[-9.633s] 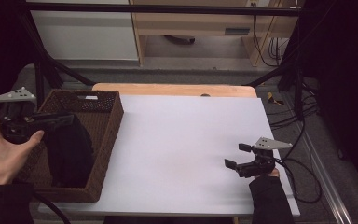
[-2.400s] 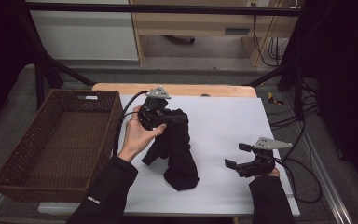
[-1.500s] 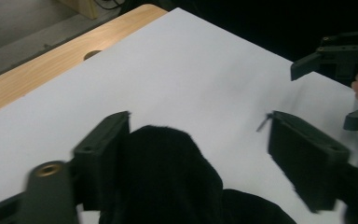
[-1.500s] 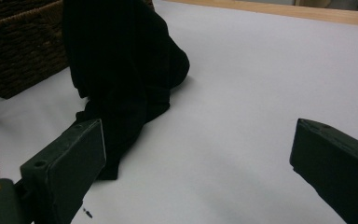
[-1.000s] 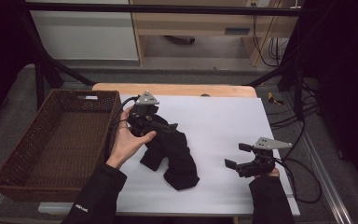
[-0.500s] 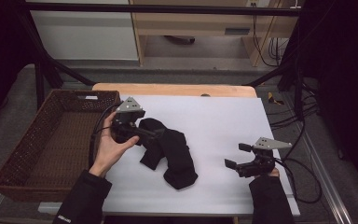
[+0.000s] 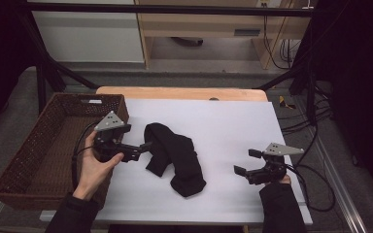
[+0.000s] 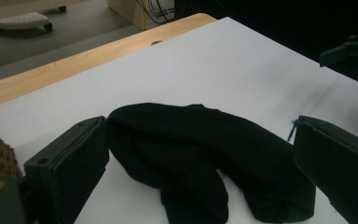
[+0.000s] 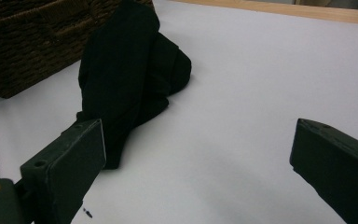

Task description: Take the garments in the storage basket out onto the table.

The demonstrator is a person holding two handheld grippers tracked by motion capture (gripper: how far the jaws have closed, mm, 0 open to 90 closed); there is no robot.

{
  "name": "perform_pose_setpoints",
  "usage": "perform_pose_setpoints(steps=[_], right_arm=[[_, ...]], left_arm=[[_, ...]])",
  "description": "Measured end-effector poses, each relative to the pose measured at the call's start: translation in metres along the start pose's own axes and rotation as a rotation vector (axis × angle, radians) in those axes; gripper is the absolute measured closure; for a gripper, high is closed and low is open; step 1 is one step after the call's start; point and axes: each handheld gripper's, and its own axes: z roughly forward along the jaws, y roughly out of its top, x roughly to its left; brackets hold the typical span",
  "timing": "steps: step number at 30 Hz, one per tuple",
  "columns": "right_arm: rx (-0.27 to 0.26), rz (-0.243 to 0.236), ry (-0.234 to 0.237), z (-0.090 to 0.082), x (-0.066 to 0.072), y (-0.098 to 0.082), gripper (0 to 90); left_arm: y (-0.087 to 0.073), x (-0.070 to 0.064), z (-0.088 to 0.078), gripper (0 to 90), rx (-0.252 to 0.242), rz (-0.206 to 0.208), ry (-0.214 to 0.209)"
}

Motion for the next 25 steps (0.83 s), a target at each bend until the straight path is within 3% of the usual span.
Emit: perform_pose_setpoints(steps=[11, 14, 25], right_arm=[[0.002, 0.000, -0.002, 0.000, 0.000, 0.000, 3.7], [0.001, -0.001, -0.002, 0.000, 0.000, 0.000, 3.7], [0.002, 0.003, 0.000, 0.000, 0.000, 0.000, 3.7]], left_arm=[[-0.030, 0.018, -0.022, 3.7, -0.042, -0.025, 0.045], [-0.040, 0.023, -0.027, 3.7, -0.051, -0.038, 0.040], [-0.061, 0.034, -0.029, 3.7, -0.024, -0.048, 0.054]])
